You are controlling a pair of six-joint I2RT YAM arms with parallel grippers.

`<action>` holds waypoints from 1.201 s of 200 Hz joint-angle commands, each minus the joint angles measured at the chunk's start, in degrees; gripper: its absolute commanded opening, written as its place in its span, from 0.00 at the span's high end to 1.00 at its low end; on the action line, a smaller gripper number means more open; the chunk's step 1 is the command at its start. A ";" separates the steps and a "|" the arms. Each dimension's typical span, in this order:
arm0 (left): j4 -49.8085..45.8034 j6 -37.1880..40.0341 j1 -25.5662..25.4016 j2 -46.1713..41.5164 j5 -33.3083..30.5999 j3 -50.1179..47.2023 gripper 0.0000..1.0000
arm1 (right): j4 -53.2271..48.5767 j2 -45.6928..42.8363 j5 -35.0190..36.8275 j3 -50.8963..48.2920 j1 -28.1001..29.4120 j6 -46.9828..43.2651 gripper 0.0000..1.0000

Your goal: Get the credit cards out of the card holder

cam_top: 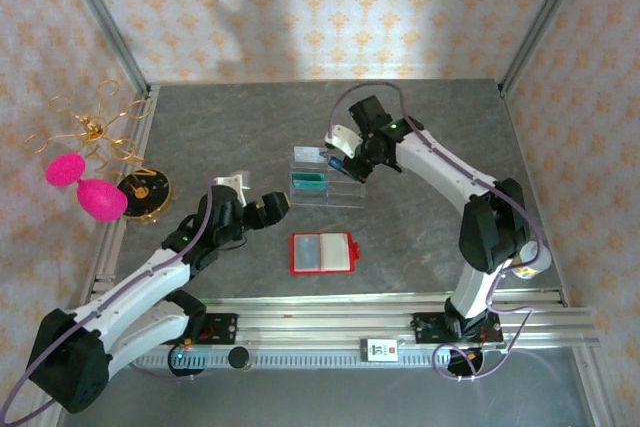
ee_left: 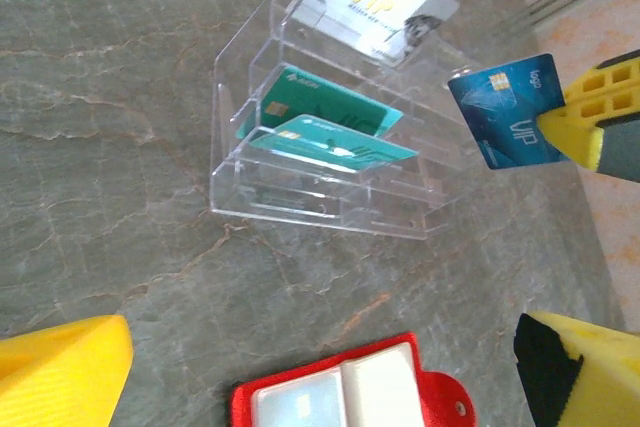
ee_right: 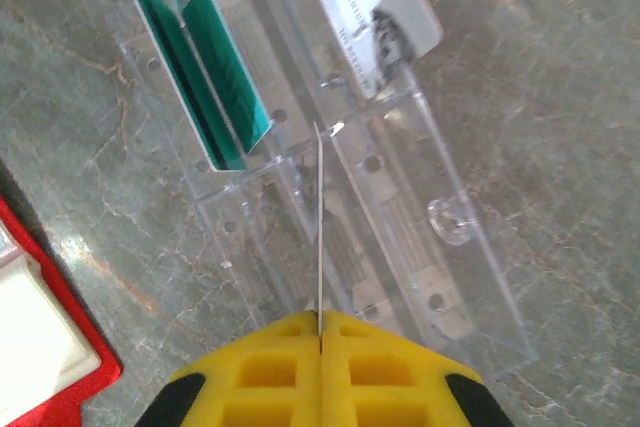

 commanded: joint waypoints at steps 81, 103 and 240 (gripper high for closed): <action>1.12 3.00 4.99 6.21 7.31 1.28 0.01 | -5.52 2.99 -3.26 10.45 0.27 -10.24 0.99; 0.89 3.12 5.39 6.72 7.00 1.60 0.01 | -5.00 1.47 -6.33 9.88 0.25 -13.83 0.99; 1.21 5.67 6.84 11.12 7.28 2.92 0.01 | -8.66 3.98 -2.52 9.51 -2.55 -24.94 0.99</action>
